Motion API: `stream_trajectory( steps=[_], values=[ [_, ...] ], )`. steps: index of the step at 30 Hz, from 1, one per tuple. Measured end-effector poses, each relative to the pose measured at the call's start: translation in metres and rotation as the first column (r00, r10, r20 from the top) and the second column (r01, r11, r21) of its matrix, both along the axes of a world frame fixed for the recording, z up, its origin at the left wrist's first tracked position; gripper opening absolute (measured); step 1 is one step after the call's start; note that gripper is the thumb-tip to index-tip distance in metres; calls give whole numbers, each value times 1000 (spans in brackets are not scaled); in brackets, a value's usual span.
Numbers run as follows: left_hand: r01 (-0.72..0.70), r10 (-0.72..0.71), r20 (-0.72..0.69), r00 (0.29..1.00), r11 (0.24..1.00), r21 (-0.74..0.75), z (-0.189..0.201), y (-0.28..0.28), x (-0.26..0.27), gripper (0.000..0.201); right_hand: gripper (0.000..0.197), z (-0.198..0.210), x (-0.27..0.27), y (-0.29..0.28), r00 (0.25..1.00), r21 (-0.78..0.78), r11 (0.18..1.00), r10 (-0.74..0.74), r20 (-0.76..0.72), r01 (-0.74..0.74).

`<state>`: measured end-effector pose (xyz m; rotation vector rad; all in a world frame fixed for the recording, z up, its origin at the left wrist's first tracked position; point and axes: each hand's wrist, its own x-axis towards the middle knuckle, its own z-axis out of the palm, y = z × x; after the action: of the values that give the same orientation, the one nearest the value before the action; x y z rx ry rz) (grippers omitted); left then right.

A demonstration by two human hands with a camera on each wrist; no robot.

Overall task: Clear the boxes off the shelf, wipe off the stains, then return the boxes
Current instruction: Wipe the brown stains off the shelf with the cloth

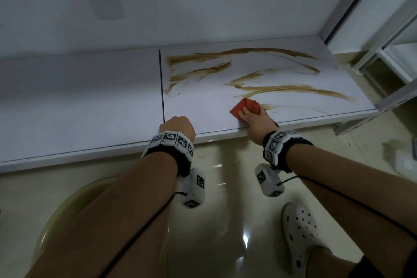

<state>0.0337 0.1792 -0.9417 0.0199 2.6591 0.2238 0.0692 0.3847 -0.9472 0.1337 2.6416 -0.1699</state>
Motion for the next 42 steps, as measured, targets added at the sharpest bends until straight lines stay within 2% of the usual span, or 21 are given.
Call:
stream_trajectory(
  steps=[4,8,11,14,17,22,25,27,28,31,35,38,42],
  values=[
    [-10,10,-29,1000,1000,3,-1,3,3,32,73,-11,8,-30,990,-132,981,140,-34,-144],
    [-26,25,-25,999,999,-31,3,7,4,24,68,-12,-11,-63,969,-144,958,248,-13,-247],
    [-15,14,-13,1000,999,-52,4,7,1,27,65,-10,-24,-64,972,-127,963,235,-21,-236],
    [-6,6,-5,1000,999,-51,3,8,0,32,61,-8,-27,-44,989,-129,980,145,-44,-149],
    [12,-11,8,1000,999,-38,4,12,0,35,62,4,-22,-7,995,4,995,97,6,-97],
    [18,-19,-4,1000,1000,-24,10,12,-3,33,70,18,1,9,998,43,999,5,69,-8],
    [10,-10,-29,1000,1000,-5,8,14,-5,33,68,15,14,-10,998,-43,997,61,29,-59],
    [9,-9,-28,1000,1000,6,7,19,-5,24,67,8,12,-26,992,-111,987,122,14,-119],
    [21,-21,-25,999,1000,1,7,22,-5,18,67,3,6,-35,987,-121,981,157,25,-153],
    [79,-80,-51,995,997,-14,6,31,-3,21,67,-2,-16,-48,968,-112,965,244,54,-237],
    [216,-215,-67,974,977,0,-3,37,-6,25,58,-9,-29,-26,988,-186,971,150,-21,-151],
    [261,-260,-43,965,965,5,-6,38,-7,28,65,-17,-29,12,997,-99,992,71,-35,-74],
    [234,-234,5,972,972,31,-5,39,-11,28,56,-14,-13,64,978,-185,968,-189,-86,170]
  ],
)
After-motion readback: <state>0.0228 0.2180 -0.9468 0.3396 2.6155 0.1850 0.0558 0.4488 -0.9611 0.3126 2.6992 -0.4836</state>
